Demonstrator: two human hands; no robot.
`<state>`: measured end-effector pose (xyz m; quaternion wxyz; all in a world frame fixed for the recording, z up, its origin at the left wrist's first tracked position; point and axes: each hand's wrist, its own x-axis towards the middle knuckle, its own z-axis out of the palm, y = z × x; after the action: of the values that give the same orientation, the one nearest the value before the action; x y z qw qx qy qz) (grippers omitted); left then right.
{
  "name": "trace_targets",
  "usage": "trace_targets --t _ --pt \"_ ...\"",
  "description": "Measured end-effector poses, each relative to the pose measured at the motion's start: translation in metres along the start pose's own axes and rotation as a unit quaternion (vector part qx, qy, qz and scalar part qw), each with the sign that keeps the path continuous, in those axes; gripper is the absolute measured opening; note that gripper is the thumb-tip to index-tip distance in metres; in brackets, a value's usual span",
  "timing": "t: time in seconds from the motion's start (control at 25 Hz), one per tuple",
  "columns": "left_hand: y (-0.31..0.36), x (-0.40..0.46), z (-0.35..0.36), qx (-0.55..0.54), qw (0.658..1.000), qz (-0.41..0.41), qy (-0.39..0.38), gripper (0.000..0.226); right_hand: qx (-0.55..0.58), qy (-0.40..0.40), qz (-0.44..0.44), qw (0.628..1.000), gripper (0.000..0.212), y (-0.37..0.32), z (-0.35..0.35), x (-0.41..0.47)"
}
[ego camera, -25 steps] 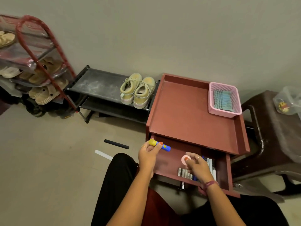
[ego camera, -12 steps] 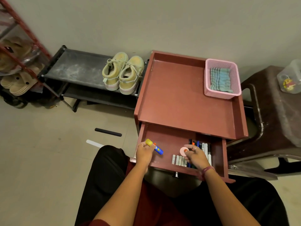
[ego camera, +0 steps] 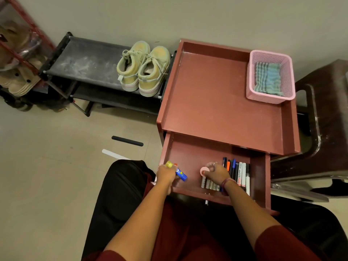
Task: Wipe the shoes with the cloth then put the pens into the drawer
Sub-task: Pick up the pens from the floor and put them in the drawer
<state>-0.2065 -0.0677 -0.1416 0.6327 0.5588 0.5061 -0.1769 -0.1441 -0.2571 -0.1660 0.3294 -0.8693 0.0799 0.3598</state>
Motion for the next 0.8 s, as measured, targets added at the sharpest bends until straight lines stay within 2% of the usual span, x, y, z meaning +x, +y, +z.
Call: trace_targets --t 0.32,0.44,0.56,0.68,0.76,0.8 --pt "-0.004 0.0 0.002 0.026 0.999 -0.026 0.01 0.007 -0.177 -0.073 0.001 0.982 0.028 -0.008 0.05 0.015" --pt "-0.01 0.01 0.003 0.038 0.999 -0.025 0.001 0.038 -0.252 -0.055 -0.019 0.966 0.031 -0.005 0.054 0.016" --pt "-0.019 0.024 0.003 0.055 0.998 -0.02 0.0 0.045 -0.294 -0.051 -0.028 0.954 0.033 0.001 0.052 0.017" --pt "-0.013 0.012 0.002 0.054 0.998 -0.009 -0.01 0.034 -0.28 -0.053 -0.044 0.958 0.029 -0.001 0.041 0.018" --pt "0.0 -0.009 0.001 0.028 0.999 -0.003 -0.019 0.021 -0.186 -0.021 -0.068 0.98 0.022 -0.011 0.026 0.018" --pt "0.003 -0.015 0.001 0.014 1.0 -0.003 -0.025 0.018 -0.117 -0.024 -0.079 0.99 0.025 -0.017 0.018 0.015"
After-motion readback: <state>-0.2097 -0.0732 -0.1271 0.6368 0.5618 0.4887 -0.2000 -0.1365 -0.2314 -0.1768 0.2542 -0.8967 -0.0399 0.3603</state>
